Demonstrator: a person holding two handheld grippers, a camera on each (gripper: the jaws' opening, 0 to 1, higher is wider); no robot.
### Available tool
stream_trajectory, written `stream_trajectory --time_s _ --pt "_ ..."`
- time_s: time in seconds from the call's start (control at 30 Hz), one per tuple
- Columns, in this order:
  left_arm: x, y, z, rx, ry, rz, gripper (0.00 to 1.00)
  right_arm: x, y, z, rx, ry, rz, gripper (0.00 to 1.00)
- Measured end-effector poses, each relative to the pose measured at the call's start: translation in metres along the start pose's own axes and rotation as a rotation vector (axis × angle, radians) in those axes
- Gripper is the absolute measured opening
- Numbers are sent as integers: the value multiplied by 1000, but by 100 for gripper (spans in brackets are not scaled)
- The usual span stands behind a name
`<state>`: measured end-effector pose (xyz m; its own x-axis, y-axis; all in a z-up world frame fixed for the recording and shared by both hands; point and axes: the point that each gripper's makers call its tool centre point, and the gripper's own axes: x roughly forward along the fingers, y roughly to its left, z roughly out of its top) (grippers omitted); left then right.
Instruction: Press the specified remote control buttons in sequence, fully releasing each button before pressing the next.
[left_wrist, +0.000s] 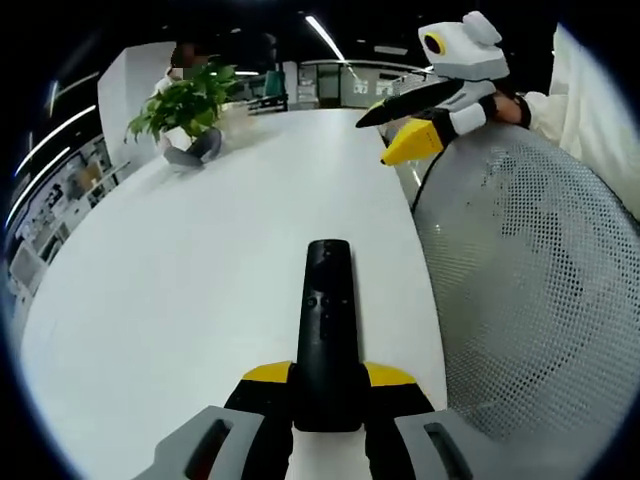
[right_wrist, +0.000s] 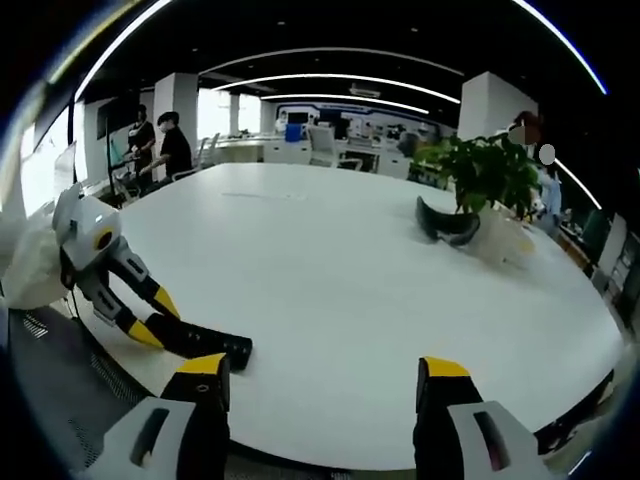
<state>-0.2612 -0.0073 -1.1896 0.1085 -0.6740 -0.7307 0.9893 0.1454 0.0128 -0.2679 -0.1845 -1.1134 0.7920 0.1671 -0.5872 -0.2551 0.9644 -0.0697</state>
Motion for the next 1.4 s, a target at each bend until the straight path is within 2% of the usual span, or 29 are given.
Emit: stream_trajectory --time_s 0.33,0.83,1.4 --pt "-1 24 -4 -9 20 4 25 1 1 -2 -3 12 6 70" --pt "0 58 -6 -39 62 21 25 1 1 -2 6 12 4 70" --pt "2 90 -6 -28 106 39 25 1 1 -3 8 17 9 68"
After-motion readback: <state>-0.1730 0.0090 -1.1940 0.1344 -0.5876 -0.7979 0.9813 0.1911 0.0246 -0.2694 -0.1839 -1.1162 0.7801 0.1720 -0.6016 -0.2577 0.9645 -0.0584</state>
